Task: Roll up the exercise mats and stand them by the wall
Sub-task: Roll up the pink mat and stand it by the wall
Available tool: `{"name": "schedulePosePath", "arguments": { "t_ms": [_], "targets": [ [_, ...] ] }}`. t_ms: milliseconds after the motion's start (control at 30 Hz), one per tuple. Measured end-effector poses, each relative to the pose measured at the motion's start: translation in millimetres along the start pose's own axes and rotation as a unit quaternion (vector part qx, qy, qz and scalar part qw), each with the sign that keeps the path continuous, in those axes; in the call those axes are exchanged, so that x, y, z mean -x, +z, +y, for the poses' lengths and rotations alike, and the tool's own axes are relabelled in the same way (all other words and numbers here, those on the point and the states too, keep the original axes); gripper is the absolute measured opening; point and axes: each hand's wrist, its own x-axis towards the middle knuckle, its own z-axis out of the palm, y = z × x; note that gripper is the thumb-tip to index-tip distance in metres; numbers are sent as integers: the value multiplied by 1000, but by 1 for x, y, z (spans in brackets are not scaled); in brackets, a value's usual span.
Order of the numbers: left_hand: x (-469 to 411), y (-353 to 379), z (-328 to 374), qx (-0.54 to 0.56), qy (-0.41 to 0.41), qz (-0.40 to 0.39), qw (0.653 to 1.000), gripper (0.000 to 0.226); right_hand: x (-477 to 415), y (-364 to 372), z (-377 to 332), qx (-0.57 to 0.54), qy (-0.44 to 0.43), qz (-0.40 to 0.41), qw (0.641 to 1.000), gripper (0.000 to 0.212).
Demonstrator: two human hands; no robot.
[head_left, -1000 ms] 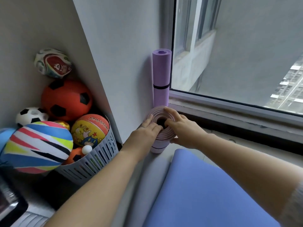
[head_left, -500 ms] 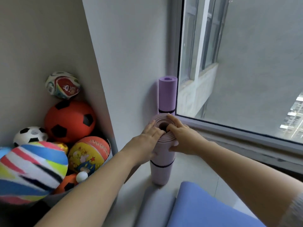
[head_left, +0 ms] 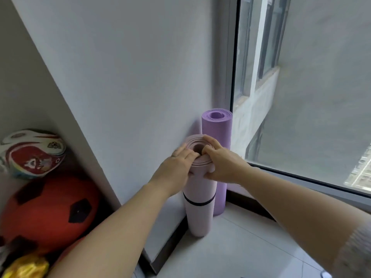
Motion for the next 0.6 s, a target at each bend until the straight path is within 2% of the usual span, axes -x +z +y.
{"name": "schedulePosePath", "arguments": {
  "t_ms": [100, 300, 433, 533, 600],
  "targets": [
    [-25, 6, -13, 6, 2, -17, 1000, 54, -26, 7, 13, 7, 13, -23, 1000, 59],
    [-68, 12, -30, -7, 11, 6, 1000, 56, -54, 10, 35, -8, 21, 24, 999, 58],
    [-80, 24, -39, -9, -18, 9, 1000, 58, -69, 13, 40, -15, 32, 6, 999, 67],
    [-82, 30, -40, -51, -60, 31, 996, 61, -75, 9, 40, 36, 69, -6, 997, 77],
    [-81, 34, -36, -83, -59, 37, 994, 64, -76, 5, 40, 80, 83, 17, 993, 79]
  ]
}}
